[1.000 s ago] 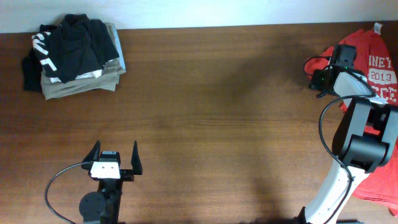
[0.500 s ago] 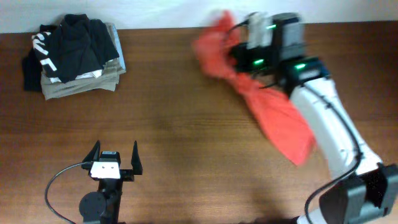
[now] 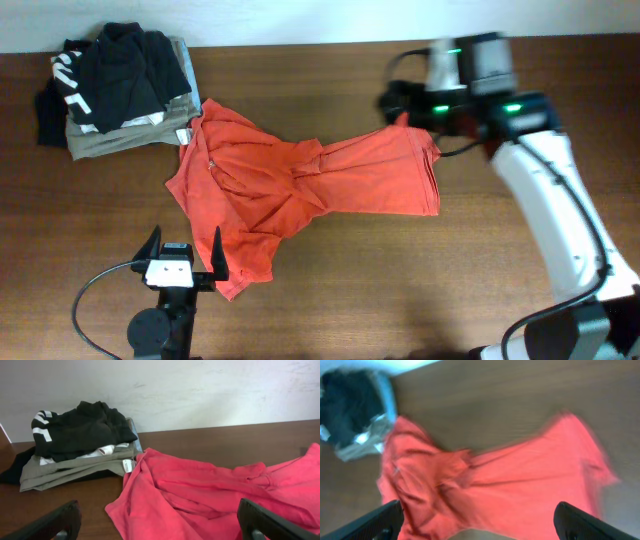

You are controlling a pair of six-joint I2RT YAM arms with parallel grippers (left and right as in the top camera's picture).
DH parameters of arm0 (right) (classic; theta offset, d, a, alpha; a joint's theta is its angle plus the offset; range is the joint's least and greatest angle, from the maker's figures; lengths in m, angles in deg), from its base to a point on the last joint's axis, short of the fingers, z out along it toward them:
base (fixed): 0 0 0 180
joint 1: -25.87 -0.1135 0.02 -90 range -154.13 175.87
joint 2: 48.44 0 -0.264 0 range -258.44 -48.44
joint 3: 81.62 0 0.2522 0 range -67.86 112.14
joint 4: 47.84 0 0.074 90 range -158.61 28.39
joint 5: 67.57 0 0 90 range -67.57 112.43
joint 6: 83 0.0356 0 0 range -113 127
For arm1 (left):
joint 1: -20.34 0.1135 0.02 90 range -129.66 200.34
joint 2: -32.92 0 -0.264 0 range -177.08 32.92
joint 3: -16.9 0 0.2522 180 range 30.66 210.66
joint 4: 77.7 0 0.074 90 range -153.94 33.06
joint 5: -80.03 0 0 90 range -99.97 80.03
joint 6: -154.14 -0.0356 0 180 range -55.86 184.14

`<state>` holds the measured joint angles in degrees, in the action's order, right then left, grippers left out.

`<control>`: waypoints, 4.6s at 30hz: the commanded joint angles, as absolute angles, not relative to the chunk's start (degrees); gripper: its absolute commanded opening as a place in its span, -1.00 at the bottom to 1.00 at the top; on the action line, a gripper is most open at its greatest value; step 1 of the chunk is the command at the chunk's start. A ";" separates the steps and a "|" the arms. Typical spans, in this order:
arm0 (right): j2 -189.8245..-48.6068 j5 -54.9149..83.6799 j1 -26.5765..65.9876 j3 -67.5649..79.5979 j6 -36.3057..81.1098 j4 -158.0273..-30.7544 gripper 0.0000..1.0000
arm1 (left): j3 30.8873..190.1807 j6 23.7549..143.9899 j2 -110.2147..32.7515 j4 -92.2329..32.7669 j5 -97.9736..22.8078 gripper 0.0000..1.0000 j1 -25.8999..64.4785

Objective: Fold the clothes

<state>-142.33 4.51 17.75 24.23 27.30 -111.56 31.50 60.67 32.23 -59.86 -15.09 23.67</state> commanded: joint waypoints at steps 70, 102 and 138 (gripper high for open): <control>-141.83 9.85 28.52 24.93 27.01 -125.31 0.98 | 75.43 93.39 -58.57 -15.95 -9.87 0.64 -3.23; -141.83 9.85 28.52 24.93 27.01 -125.31 0.97 | 87.47 95.42 -44.71 1.95 -7.81 -0.44 -3.26; -141.83 9.83 28.52 24.93 27.01 -125.31 0.98 | 80.11 106.09 -39.90 5.03 -8.47 -0.99 5.12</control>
